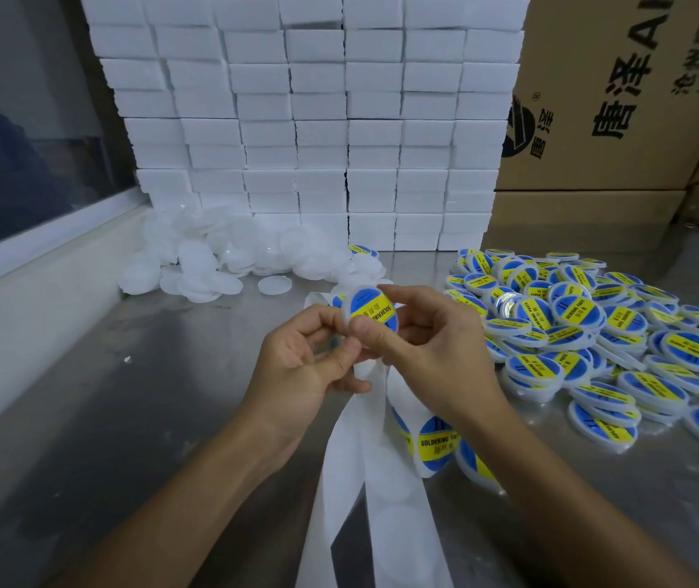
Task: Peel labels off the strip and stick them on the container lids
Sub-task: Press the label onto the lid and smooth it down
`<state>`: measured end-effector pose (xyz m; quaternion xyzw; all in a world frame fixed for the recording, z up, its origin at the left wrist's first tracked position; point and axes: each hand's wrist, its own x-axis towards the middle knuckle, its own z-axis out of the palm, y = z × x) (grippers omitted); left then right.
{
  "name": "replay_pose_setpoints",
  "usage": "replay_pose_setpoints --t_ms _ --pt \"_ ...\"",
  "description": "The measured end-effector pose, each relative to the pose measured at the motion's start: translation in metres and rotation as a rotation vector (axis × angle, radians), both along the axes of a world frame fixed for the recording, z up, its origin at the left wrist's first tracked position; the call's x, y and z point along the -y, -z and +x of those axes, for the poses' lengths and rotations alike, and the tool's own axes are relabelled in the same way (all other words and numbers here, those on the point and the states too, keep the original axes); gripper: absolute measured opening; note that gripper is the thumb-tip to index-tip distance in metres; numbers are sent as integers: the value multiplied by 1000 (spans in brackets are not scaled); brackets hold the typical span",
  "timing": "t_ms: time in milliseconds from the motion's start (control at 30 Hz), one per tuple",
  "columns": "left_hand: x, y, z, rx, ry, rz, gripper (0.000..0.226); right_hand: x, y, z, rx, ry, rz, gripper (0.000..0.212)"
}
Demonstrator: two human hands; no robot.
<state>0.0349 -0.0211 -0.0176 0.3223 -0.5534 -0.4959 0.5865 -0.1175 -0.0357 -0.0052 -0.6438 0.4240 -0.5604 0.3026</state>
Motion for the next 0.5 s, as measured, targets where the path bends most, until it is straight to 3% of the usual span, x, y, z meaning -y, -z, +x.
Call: replay_pose_setpoints --t_ms 67,200,267,400,500 --pt "0 1 1 83 -29 -29 19 0 0 -1 8 22 -3 48" --pt "-1 1 -1 139 -20 -54 10 4 -2 -5 57 9 -56 5" --pt "-1 2 -1 140 -11 -58 10 2 -2 -5 61 -15 -63 7" --pt "-1 4 -1 238 -59 -121 25 -5 -3 -4 -65 95 24 51" --pt "-1 5 0 274 -40 -108 19 -1 -4 -6 -8 98 2 48"
